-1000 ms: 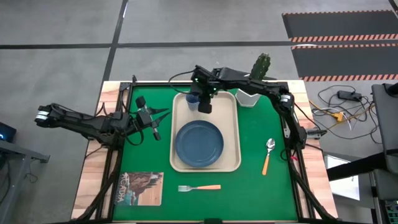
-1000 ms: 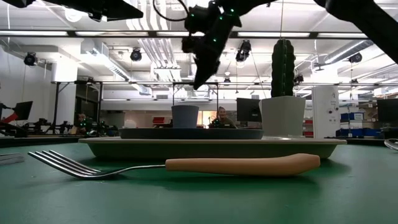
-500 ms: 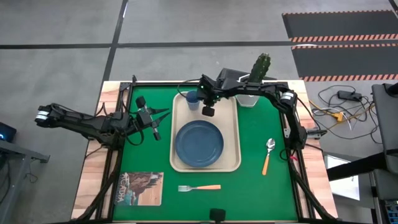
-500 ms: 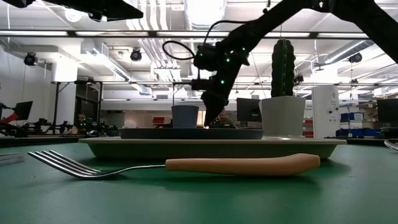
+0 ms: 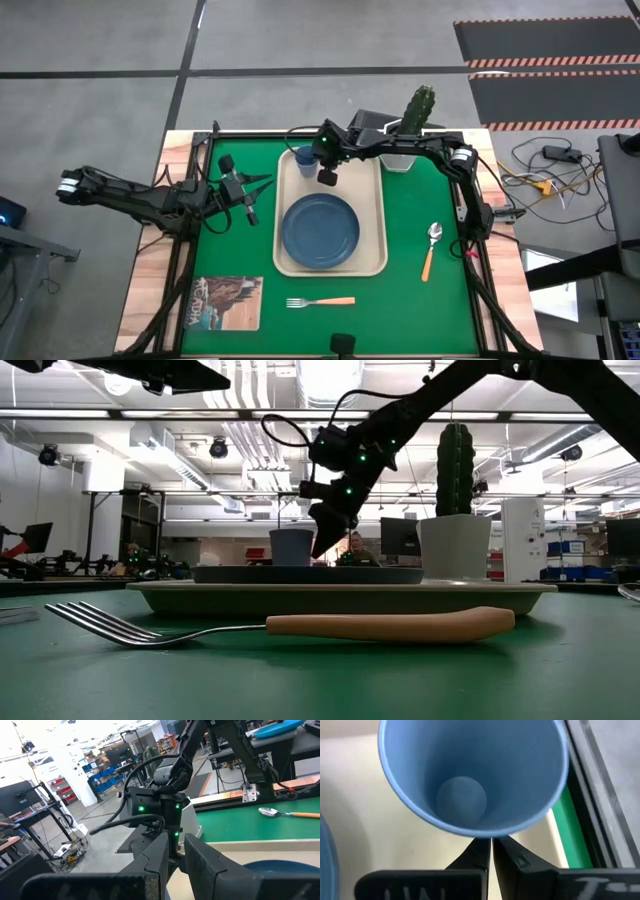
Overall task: Pick and place plate/cup/fork/spoon on tray
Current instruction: Put the orange spoon on top of the tray
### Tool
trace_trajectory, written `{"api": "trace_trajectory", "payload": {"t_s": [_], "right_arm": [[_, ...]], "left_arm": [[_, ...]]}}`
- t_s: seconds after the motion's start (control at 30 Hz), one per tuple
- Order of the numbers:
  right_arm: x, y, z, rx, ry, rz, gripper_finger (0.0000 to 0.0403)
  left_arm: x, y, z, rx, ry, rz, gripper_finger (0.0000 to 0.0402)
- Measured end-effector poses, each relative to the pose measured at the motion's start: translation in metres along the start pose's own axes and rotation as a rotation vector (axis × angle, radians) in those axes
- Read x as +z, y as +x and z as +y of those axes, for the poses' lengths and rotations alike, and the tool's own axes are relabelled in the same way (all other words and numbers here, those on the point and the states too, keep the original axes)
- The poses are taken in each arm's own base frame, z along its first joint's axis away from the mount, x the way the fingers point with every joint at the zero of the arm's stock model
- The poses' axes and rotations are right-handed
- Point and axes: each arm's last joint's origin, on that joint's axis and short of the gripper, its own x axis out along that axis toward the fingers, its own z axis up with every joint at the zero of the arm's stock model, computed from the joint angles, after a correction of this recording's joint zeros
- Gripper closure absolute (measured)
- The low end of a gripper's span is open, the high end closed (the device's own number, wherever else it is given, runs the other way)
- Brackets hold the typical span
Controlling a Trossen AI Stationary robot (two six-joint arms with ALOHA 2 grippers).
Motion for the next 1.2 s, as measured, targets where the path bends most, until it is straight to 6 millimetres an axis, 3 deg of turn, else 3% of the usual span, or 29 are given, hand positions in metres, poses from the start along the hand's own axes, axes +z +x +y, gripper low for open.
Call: {"api": "trace_trajectory", "payload": {"t_s": [0.73, 0.87, 1.1, 1.2], "right_arm": [[0.013, 0.001, 0.000, 0.014, 0.044, -0.161, 0.0394], [0.011, -0.001, -0.001, -0.020, 0.049, -0.115, 0.0394], [0.009, -0.030, -0.003, -0.092, 0.048, -0.011, 0.0394], [0.010, -0.056, 0.003, -0.074, 0.070, 0.029, 0.0394]], "left_arm": [[0.002, 0.000, 0.001, 0.004, -0.002, -0.011, 0.0357], [0.002, 0.000, 0.001, 0.004, -0.003, -0.013, 0.0357], [0.002, 0.000, 0.001, 0.004, -0.002, -0.011, 0.0357], [0.002, 0.000, 0.001, 0.003, 0.000, -0.009, 0.0357]]}}
